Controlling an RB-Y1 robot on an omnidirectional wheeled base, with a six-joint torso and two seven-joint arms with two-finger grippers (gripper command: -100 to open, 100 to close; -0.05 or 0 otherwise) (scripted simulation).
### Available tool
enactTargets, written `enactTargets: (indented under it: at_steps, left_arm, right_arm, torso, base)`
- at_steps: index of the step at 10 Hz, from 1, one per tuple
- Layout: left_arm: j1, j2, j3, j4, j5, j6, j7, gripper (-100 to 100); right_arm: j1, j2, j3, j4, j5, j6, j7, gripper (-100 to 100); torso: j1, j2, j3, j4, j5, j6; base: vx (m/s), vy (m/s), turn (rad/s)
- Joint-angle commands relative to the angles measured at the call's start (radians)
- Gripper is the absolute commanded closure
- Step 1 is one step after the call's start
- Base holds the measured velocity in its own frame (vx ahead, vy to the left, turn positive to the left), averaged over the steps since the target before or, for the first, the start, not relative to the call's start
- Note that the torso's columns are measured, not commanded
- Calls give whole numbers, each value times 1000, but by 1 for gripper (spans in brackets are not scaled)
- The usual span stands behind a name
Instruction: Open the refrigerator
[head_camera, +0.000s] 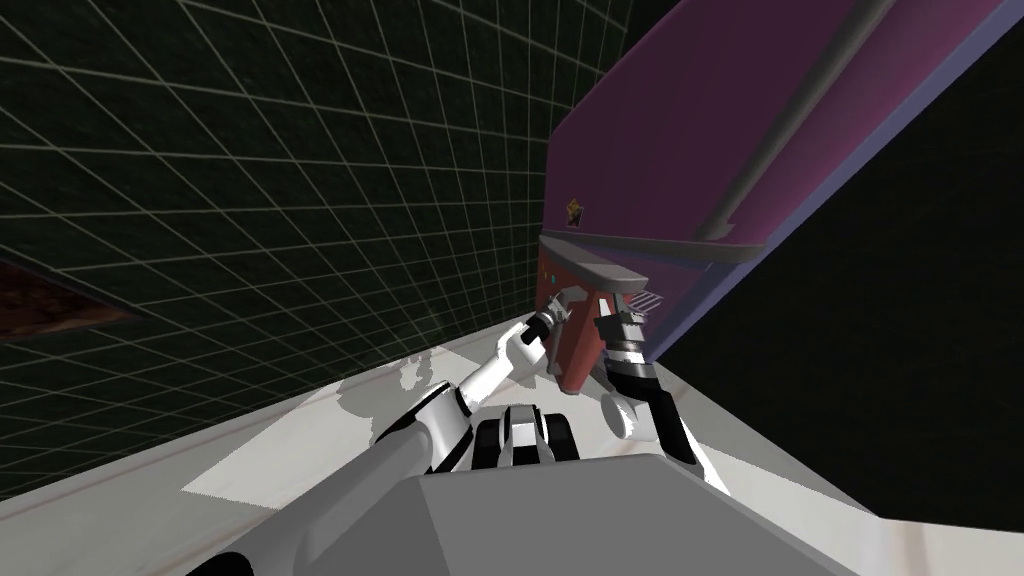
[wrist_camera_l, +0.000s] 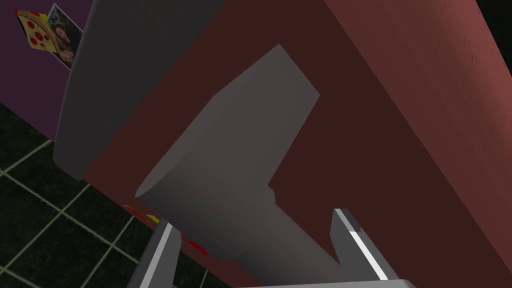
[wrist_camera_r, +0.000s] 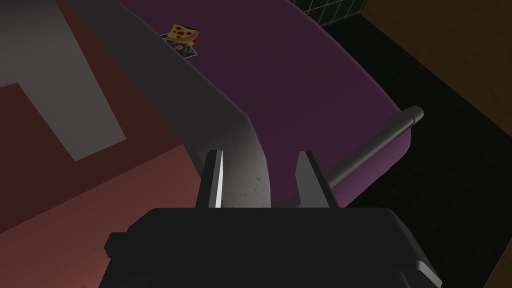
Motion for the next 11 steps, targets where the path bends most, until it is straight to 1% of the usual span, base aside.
enactTargets:
  at_steps: [1, 2, 3, 4, 5, 6, 8, 9, 10, 11]
  left_arm:
    - [-57, 3, -6, 39, -3, -2, 38, 100]
    - [-47, 0, -5, 54, -3, -3, 35, 100]
    - [-57, 12, -33, 40, -2, -10, 62, 100]
    - [-57, 12, -33, 40, -2, -10, 62, 100]
    - [-67, 24, -63, 22, -2, -16, 86, 100]
    - [-67, 24, -63, 22, -2, -16, 86, 100]
    - [-87, 48, -123, -14, -1, -29, 135, 100]
    - [-87, 48, -123, -14, -1, -29, 135, 100]
    - [-97, 60, -153, -33, -1, -35, 159, 100]
    - [-97, 60, -153, -33, -1, -35, 159, 100]
  right_arm:
    - [0, 0, 0, 0, 0, 0, 0, 0]
    - [0, 0, 0, 0, 0, 0, 0, 0]
    - [0, 0, 0, 0, 0, 0, 0, 0]
    - [0, 0, 0, 0, 0, 0, 0, 0]
    - [0, 0, 0, 0, 0, 0, 0, 0]
    - [0, 0, 0, 0, 0, 0, 0, 0]
    - [0, 0, 0, 0, 0, 0, 0, 0]
    - [0, 0, 0, 0, 0, 0, 0, 0]
    - [0, 0, 0, 0, 0, 0, 0, 0]
    - [0, 0, 0, 0, 0, 0, 0, 0]
  torso:
    - [-5, -1, -1, 1, 0, 0]
    - [-8, -3, -3, 3, 0, 1]
    - [-5, -4, -3, 1, -1, 1]
    - [2, -9, -6, 1, 0, 0]
    - [6, -10, -7, 1, 2, -1]
    - [9, -14, -9, 2, 4, -3]
    - [-1, -17, -12, 3, 4, -3]
    - [0, -13, -11, 3, 4, -2]
    - [-2, -10, -8, 3, 3, -2]
    - [0, -8, -6, 3, 3, -1]
  base:
    - [-13, 28, 9]
    - [0, 0, 0]
    - [100, 108, -41]
    - [99, 199, -50]
    - [179, 297, -65]
    - [158, 277, -44]
    - [166, 299, -57]
    - [110, 282, -32]
    - [143, 302, -34]
    - [175, 264, -35]
